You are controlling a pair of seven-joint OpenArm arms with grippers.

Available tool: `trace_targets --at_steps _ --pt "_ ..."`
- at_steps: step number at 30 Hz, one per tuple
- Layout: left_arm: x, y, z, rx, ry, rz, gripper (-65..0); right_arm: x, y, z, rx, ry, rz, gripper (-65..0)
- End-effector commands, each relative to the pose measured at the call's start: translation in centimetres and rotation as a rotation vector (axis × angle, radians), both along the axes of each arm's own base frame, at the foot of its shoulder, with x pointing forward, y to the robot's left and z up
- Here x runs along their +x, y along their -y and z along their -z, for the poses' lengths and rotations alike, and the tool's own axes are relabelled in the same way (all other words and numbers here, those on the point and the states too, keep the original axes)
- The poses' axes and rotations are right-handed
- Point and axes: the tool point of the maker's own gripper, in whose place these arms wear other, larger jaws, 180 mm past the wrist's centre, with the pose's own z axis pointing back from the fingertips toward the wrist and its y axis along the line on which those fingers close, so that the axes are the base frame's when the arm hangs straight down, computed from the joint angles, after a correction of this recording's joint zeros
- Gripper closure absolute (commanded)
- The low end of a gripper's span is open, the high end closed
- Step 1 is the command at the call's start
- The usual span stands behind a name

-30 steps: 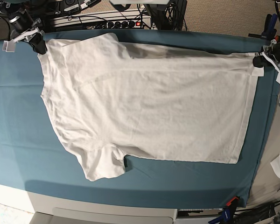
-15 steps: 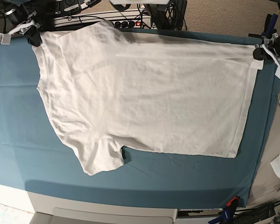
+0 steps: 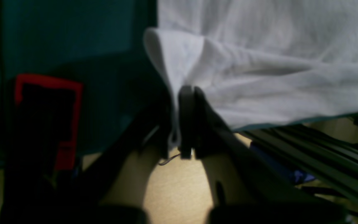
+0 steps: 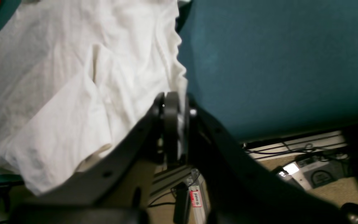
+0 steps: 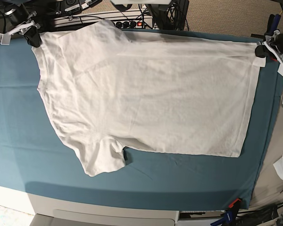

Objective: Fold the T-shirt properly
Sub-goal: 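Drag the shirt edge with both grippers toward the robot, then release and move both grippers to the shirt's opposite long edge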

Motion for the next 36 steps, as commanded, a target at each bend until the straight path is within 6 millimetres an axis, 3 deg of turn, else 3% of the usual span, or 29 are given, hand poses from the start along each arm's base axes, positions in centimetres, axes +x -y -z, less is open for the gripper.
trace_targets --at_steps 1,3,6,12,17,30,36 --pt "0.3 -0.7 -0.5 0.032 0.010 0.009 -2.9 0.6 1.2 -1.6 -0.045 0.050 0.014 -5.6" --pt "0.5 -0.5 -0.6 0.033 0.027 0.038 -12.2 0.7 1.5 -1.6 -0.064 0.054 0.020 -16.6" --pt "0.4 -0.2 -0.7 0.035 0.041 0.081 -22.2 0.7 2.1 -1.7 -0.103 0.061 0.031 -19.5" --pt "0.2 -1.1 -0.5 0.118 0.015 0.109 -22.6 1.4 3.4 -2.6 -0.187 0.118 0.060 -19.5" --pt "1.0 -0.9 -1.7 0.193 0.044 0.159 -22.6 2.8 3.6 -3.0 -0.206 0.147 0.060 -19.5" --pt "5.0 -4.5 -6.5 0.586 0.196 0.112 -22.6 8.1 4.1 -5.1 -0.263 0.267 0.068 -19.5" --pt "5.9 -4.8 -7.3 0.613 0.258 0.093 -22.6 11.3 4.8 -7.2 -0.314 0.338 0.068 -19.5"
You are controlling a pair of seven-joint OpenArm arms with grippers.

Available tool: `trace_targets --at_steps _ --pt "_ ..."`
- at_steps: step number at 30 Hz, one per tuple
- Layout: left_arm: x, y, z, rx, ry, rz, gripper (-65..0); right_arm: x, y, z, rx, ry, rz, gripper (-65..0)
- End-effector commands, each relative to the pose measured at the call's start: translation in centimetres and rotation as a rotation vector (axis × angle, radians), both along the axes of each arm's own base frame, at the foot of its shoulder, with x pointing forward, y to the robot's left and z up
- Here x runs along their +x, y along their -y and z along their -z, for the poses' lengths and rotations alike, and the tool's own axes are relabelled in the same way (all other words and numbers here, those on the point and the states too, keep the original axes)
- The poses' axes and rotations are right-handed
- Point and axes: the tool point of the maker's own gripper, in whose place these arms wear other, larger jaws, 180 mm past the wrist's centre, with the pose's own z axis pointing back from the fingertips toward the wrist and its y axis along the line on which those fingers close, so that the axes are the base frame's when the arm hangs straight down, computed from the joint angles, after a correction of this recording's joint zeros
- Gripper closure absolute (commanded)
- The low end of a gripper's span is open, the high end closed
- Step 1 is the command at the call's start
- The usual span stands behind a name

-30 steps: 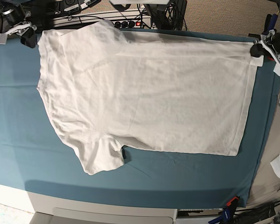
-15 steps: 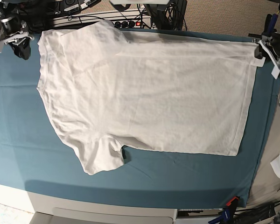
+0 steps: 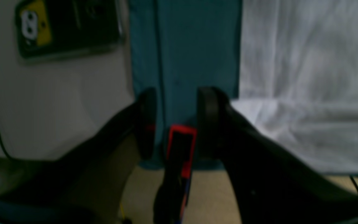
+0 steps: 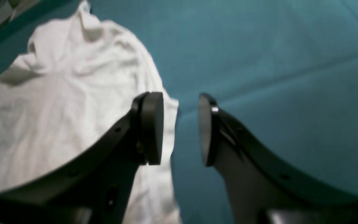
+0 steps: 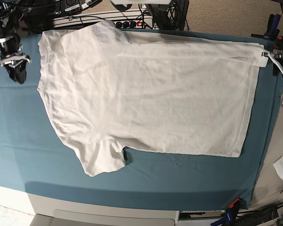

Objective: Fold the T-shirt properly
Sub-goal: 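Release and move both grippers to the shirt's opposite long edge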

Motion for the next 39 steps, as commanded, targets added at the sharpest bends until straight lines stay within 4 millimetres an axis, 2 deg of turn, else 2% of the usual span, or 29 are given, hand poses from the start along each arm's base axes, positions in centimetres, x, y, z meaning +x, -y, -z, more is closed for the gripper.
trace_targets --at_steps 1,3,6,10,12,14,18,20,23,26,30,34,37,39 --pt "1.0 -0.5 -1.4 0.028 0.044 0.011 -22.6 1.3 0.9 -2.7 -0.050 0.078 -0.006 -19.5" --pt "2.0 -0.4 -2.0 0.023 0.075 0.010 -22.6 2.4 1.3 -3.7 -0.083 0.096 -0.007 -19.5" --pt "4.5 -0.3 -4.0 -0.001 0.174 -0.004 -22.6 4.0 1.7 -4.8 -0.145 0.098 -0.025 -19.5" --pt "7.6 0.7 -5.3 -0.127 0.258 0.000 -22.5 6.5 0.8 -5.3 -0.233 0.084 -0.082 -19.5" --pt "8.9 0.9 -4.4 -0.177 0.251 -0.007 -22.5 8.1 -0.4 -5.1 -0.268 0.077 -0.123 -19.5" --pt "9.9 1.4 -2.4 -0.216 0.207 -0.011 -22.5 10.0 -1.3 -4.6 -0.280 0.070 -0.141 -19.5" --pt "9.9 1.7 1.7 -0.251 0.091 -0.032 -22.5 15.1 -2.3 -2.2 -0.231 0.024 -0.161 -19.4" --pt "9.6 1.4 2.2 -0.254 0.075 -0.040 -22.5 17.8 -2.3 -0.9 -0.173 -0.003 -0.168 -19.4" --pt "9.6 0.9 1.6 -0.234 0.073 -0.036 -22.5 21.5 -2.1 0.6 -0.050 -0.041 -0.168 -19.4" --pt "9.6 0.1 1.2 -0.208 0.062 -0.033 -22.6 24.0 -3.4 0.7 0.071 -0.052 -0.219 -19.4" --pt "9.3 -0.3 1.2 -0.196 0.042 -0.035 -22.6 25.4 -5.9 0.3 0.195 -0.103 -0.301 -19.6" --pt "9.3 -0.3 1.2 -0.196 0.040 -0.035 -22.6 25.8 -7.4 -0.3 0.232 -0.133 -0.352 -24.8" --pt "9.3 0.1 1.2 -0.201 0.038 -0.008 -22.6 25.5 -7.9 0.9 0.186 -0.180 -0.372 -24.9" --pt "9.3 0.2 1.1 -0.210 0.042 -0.007 -22.6 25.2 -8.0 2.5 0.158 -0.227 -0.366 -24.9"
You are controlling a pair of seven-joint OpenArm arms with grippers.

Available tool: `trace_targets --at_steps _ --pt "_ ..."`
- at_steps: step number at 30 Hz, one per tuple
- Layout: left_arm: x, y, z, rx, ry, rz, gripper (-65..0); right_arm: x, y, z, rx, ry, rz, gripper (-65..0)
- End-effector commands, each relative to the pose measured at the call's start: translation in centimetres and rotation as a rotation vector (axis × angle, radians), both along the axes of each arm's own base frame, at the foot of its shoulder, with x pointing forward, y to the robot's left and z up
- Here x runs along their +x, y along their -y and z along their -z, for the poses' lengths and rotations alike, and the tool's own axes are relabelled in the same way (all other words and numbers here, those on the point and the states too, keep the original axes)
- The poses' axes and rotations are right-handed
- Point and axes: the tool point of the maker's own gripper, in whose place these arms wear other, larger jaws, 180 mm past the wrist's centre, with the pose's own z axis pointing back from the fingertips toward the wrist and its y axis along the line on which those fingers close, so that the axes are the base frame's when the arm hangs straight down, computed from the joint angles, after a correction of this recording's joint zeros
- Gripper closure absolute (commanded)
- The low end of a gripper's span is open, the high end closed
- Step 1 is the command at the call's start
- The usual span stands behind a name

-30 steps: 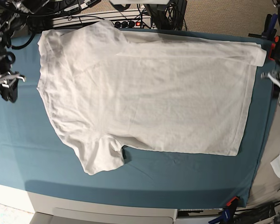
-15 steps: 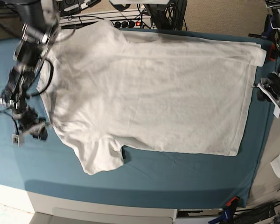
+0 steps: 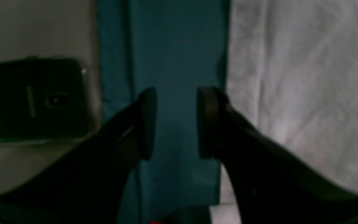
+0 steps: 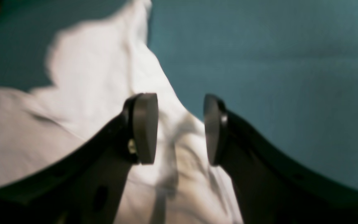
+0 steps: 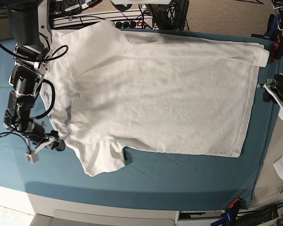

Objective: Fold the T-shirt properly
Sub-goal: 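Release and move both grippers to the shirt's opposite long edge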

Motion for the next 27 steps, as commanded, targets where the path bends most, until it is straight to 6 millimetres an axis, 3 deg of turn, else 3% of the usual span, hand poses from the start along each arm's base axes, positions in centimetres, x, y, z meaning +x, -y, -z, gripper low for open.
trace_targets --at_steps 1,5,13,15,18,19,23,27 --pt "1.0 -0.7 -1.6 0.020 0.046 0.010 -22.6 1.1 0.6 -1.6 -0.006 0.053 0.008 -24.9" --pt "1.1 -0.2 -1.7 0.004 0.051 0.027 -22.6 0.6 0.1 0.1 -0.016 0.018 -0.005 -24.9" --pt "1.1 -0.2 -1.7 0.004 0.052 0.027 -22.6 0.9 -1.6 0.1 0.025 0.031 -0.028 -24.4" --pt "1.1 -0.2 -1.7 0.004 0.052 0.026 -22.6 1.2 -2.1 0.1 0.034 0.042 -0.030 -17.9" --pt "1.3 -0.2 -1.9 0.003 0.063 0.026 -22.6 1.6 -2.0 -0.4 0.040 0.081 -0.016 0.0" --pt "1.5 -0.4 -2.1 0.003 0.072 0.015 -22.6 1.8 -1.9 -0.6 0.041 0.098 -0.008 0.0" --pt "4.5 -1.7 -3.8 -0.036 0.145 -0.070 -22.6 1.9 -1.7 -0.7 0.049 0.138 0.012 0.0" --pt "9.1 -2.2 -5.4 -0.230 0.198 -0.132 -22.6 1.4 -1.6 -0.1 0.050 0.137 0.020 0.0"
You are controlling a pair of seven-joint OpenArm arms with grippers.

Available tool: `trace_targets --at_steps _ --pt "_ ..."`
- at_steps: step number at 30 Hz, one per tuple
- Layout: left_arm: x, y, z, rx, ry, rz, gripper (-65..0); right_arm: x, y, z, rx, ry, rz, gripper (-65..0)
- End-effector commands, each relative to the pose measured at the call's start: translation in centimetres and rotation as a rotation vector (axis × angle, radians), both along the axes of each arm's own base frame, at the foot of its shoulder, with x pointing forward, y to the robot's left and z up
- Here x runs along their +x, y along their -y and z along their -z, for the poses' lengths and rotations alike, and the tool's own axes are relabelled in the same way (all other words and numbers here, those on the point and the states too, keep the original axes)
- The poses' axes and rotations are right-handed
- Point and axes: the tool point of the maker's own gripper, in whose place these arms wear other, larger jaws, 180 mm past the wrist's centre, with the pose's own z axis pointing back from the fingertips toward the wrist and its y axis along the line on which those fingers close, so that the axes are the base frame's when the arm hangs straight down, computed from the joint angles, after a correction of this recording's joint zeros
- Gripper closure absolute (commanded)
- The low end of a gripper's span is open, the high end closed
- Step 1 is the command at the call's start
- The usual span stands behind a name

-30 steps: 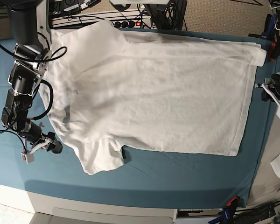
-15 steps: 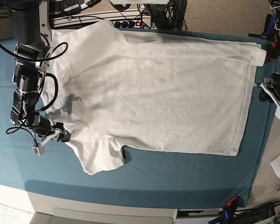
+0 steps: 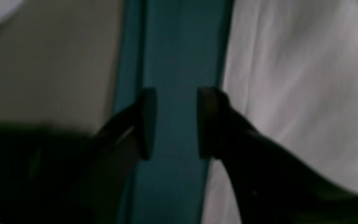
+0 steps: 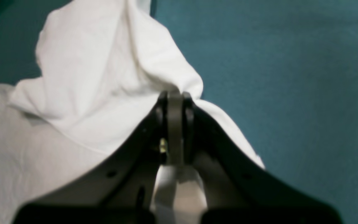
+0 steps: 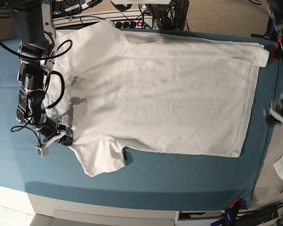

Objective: Fold the T-shirt properly
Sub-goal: 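Release and move both grippers to the shirt's opposite long edge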

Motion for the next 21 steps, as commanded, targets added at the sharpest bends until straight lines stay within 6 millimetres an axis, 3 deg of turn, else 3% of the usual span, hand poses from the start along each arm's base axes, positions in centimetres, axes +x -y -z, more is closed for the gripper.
trace_targets --at_steps 1,5,11,16,21 --pt "1.9 -1.0 -2.1 -0.026 0.055 -0.015 -22.6 1.3 1.0 -2.4 -0.005 0.069 0.014 0.0" --pt "5.5 -0.4 -1.4 -0.164 0.009 -0.035 -22.6 1.1 1.3 -2.1 -0.008 0.062 0.016 0.0" --pt "8.9 1.4 0.1 -0.267 -0.075 -0.067 -22.5 1.2 1.3 -2.3 -0.008 0.067 0.018 0.0" --pt "10.5 3.3 0.5 -0.261 -0.089 -0.060 -21.8 1.2 1.3 -2.3 -0.007 0.068 0.018 0.0" --pt "10.6 5.3 2.1 -0.229 -0.131 -0.044 -20.8 1.2 1.3 -2.3 -0.008 0.066 0.017 0.0"
